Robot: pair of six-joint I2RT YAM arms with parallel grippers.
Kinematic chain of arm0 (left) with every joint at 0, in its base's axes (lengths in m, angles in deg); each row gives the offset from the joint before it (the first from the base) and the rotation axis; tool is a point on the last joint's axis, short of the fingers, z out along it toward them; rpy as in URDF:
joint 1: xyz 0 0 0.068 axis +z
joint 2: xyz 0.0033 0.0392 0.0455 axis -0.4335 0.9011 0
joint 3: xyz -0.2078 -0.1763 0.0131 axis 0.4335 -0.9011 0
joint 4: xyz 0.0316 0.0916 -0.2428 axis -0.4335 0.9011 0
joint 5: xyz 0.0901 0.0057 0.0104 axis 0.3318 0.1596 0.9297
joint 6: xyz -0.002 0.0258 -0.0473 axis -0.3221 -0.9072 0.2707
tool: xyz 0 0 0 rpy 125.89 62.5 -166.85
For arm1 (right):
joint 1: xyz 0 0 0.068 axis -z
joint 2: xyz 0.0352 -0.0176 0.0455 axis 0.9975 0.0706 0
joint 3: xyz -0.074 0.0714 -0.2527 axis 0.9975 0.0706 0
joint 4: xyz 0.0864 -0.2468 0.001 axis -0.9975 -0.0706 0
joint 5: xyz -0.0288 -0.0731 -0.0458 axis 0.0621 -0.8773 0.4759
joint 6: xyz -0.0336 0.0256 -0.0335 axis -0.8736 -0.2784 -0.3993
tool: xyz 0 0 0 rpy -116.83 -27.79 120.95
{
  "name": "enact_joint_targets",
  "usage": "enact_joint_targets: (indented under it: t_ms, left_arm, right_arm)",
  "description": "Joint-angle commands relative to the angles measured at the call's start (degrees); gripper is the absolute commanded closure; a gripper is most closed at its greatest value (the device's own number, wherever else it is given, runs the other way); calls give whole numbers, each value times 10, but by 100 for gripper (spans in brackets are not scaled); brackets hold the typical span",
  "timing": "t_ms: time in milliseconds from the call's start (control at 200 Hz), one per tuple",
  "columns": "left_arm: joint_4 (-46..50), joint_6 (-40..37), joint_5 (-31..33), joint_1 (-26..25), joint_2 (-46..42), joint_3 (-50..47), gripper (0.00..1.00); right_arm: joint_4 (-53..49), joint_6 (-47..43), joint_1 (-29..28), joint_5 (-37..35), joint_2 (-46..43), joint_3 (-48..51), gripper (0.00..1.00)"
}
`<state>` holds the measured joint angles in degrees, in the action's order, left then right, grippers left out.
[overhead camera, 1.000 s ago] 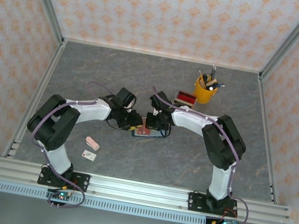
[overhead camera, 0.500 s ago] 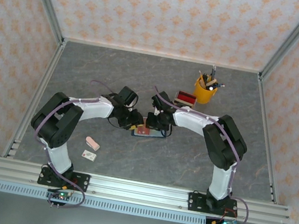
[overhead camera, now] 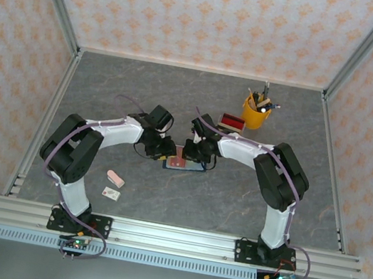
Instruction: Take the credit cards out of the card holder
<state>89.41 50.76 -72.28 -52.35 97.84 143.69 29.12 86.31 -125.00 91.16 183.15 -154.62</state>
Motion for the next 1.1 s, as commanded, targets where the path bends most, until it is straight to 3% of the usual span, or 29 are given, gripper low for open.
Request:
enact_joint_targets:
  t_ms: [0, 210, 866, 1096]
  left_arm:
    - [3, -15, -13, -4, 16, 11, 70]
    - [-12, -15, -26, -4, 17, 8, 75]
    - [-75, -21, -85, -3, -3, -9, 74]
    - [-78, -33, -84, -3, -38, -17, 74]
  right_arm:
    - [-12, 7, -1, -1, 20, 19, 86]
    - [-4, 11, 1, 12, 23, 20, 86]
    - [40, 33, 8, 61, 22, 40, 84]
    - [47, 39, 9, 64, 13, 46, 76]
